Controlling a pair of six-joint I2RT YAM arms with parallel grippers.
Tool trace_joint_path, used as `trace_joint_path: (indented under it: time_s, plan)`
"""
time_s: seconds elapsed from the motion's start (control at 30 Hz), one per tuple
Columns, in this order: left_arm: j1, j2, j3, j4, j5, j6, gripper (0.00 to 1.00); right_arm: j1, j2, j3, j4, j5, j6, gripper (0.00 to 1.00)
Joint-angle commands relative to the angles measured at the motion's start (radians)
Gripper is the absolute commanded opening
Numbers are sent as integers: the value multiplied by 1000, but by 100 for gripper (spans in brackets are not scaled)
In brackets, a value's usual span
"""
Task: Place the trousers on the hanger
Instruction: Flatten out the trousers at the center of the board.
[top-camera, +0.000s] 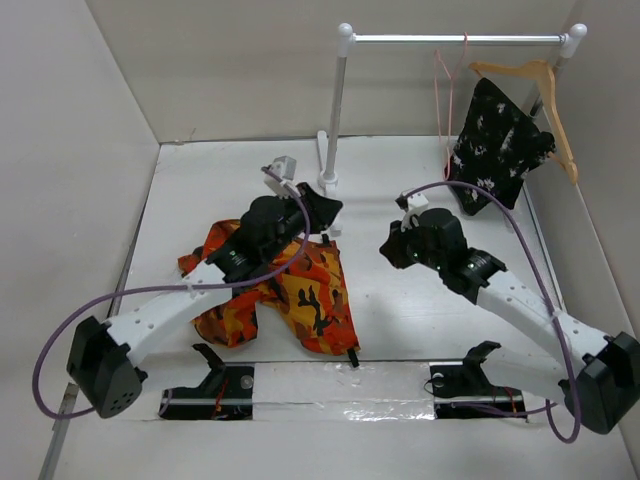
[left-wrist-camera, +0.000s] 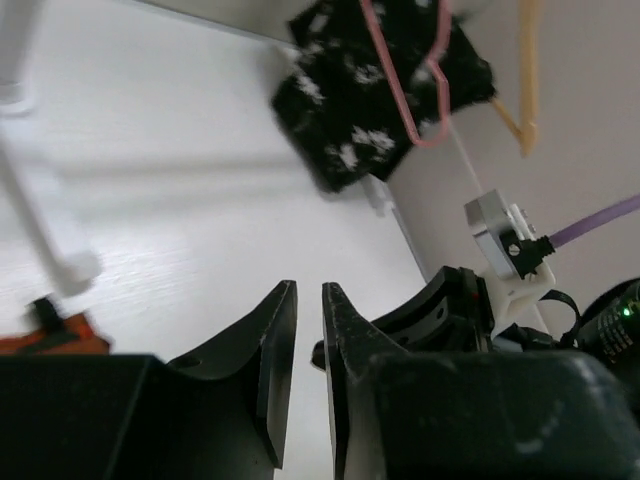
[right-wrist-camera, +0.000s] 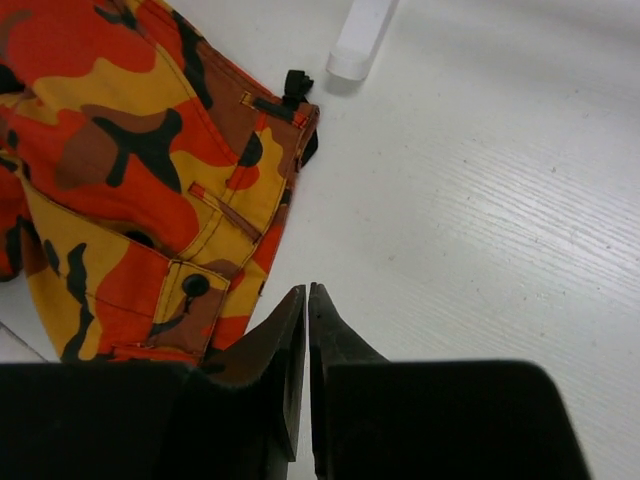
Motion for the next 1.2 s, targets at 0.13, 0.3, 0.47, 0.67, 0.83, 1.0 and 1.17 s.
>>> trace_joint_path:
  time_s: [0.13,0.3,0.47,0.67,0.83,1.0,1.17]
  plan:
    - [62,-384,-258,-318,-535,-135,55,0,190,-25,292,-30,29,55]
    - [172,-639,-396,-575,-607,-266,87,18,371,1,441,-23,80,72]
    - [194,-695,-408,-684,-636,-305,90,73,627,89,518,20,112,73]
    - [194,-638,-376,-728,-654,-296,94,92,778,155,575,20,140,72]
    - [194,-630,-374,-669,-628,-246,94,92,839,139,630,-6,161,54]
    - [194,-596,-355,-620,-579,-198,93,81,786,80,688,-20,184,0]
    - [194,-497,-345,-512,-457,-125,92,35,439,-26,597,153,161,0]
